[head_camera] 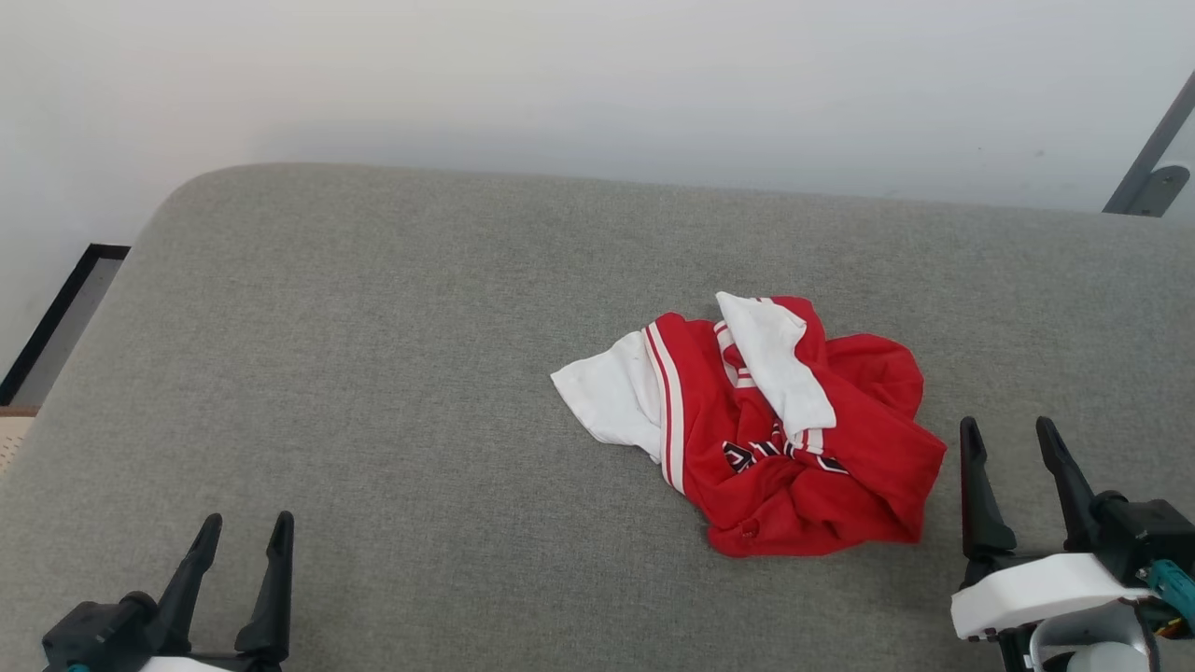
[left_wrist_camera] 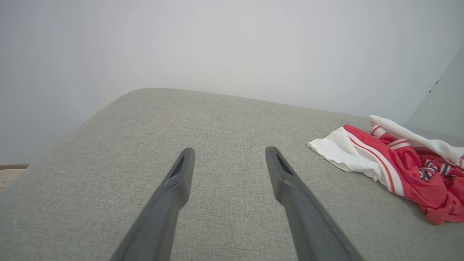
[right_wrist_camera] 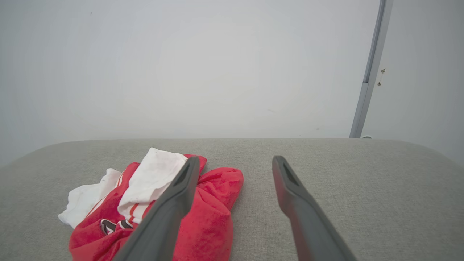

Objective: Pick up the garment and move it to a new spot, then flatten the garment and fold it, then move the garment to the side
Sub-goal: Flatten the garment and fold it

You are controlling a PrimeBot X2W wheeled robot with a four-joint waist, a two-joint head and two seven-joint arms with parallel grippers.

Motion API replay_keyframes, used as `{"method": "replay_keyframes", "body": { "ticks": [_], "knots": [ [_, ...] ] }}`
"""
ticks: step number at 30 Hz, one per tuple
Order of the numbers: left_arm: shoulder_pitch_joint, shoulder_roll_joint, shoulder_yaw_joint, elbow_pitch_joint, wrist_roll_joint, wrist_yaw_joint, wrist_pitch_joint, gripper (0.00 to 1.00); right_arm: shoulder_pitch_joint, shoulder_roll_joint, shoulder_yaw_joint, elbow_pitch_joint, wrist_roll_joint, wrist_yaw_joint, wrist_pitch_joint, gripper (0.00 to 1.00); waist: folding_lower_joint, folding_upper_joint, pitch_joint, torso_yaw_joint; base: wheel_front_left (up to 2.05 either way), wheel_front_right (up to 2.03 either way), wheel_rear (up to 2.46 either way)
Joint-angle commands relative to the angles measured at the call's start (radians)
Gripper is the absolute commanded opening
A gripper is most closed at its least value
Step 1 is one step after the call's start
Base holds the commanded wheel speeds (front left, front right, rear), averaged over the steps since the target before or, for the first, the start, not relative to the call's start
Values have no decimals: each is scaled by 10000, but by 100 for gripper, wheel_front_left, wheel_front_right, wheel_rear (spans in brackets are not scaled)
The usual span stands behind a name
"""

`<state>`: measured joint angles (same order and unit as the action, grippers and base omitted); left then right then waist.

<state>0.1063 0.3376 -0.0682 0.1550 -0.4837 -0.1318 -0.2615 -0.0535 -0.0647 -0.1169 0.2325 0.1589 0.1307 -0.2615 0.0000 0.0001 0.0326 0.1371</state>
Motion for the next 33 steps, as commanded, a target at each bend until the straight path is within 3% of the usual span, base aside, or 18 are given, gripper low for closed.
{"method": "replay_keyframes", "body": {
  "ticks": [1, 8, 14, 27, 33],
  "knots": [
    [-43, -29, -11, -49, -31, 22, -51, 100, -1, 41, 13, -39, -18, 1, -15, 100, 0, -1, 41, 5, 0, 0, 0],
    [-162, -253, -52, -91, -195, 22, -51, 100, -379, -116, 202, -86, -184, 1, 471, 100, 0, -1, 348, 196, 0, 0, 0],
    [-332, -467, -386, -23, -343, 22, -51, 100, -1298, -699, 650, -331, -334, 1, 1802, 100, 0, -1, 751, 473, 0, 0, 0],
    [-1639, -832, -1490, 371, -1029, 22, -51, 100, -4895, -3083, 2701, 778, 1326, -1, 7954, 100, 0, -1, 2203, 1714, 0, 0, 0],
    [-1924, -936, -1669, 549, -1163, 22, -51, 100, -5658, -3707, 3375, 1010, 2066, -1, 9552, 100, 0, -1, 2476, 2023, 0, 0, 0]
  ]
}}
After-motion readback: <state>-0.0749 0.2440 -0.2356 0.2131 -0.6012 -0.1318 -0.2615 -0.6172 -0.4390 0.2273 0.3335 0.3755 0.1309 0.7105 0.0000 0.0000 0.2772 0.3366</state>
